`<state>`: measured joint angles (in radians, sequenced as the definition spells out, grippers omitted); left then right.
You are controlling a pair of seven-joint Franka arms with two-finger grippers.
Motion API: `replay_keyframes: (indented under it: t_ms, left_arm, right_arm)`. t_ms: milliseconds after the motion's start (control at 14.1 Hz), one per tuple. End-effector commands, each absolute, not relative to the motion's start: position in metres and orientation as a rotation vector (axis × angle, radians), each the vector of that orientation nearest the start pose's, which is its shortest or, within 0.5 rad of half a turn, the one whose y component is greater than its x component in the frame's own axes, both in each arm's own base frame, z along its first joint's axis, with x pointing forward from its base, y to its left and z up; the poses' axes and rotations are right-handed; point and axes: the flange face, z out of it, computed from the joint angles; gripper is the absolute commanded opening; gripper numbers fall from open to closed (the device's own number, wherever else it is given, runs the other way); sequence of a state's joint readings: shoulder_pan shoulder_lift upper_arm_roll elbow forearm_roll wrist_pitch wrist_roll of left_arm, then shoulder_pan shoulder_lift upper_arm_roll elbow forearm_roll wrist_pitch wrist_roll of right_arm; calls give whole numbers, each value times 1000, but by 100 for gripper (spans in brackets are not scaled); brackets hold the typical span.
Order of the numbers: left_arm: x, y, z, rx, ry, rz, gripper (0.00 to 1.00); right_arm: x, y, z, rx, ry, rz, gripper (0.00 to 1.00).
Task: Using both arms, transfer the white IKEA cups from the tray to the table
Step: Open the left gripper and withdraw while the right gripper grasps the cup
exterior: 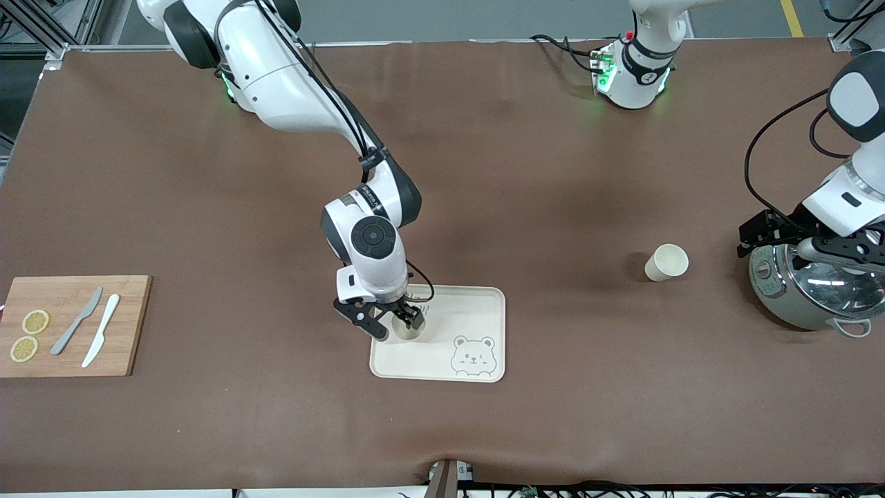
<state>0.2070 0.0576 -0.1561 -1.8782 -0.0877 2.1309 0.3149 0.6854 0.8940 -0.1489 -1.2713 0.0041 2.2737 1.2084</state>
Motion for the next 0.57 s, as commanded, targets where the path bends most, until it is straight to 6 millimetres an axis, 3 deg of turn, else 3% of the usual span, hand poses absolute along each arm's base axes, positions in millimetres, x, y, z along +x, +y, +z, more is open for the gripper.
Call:
replay_keyframes:
  t_ms: [0, 142, 355, 497]
  left_arm:
    - [607, 23, 497, -3183, 320, -323, 100]
    - [609, 17, 501, -3197, 238, -332, 100]
    - [619, -6, 510, -3220, 100, -359, 100]
    - [626, -20, 521, -3215, 116, -386, 100]
  right_arm:
    - [638, 419, 227, -2957, 951, -271, 100]
    - [638, 419, 229, -2957, 948, -272, 100]
    - [640, 419, 232, -2953, 946, -274, 100]
    - [640, 419, 232, -2952, 945, -276, 76]
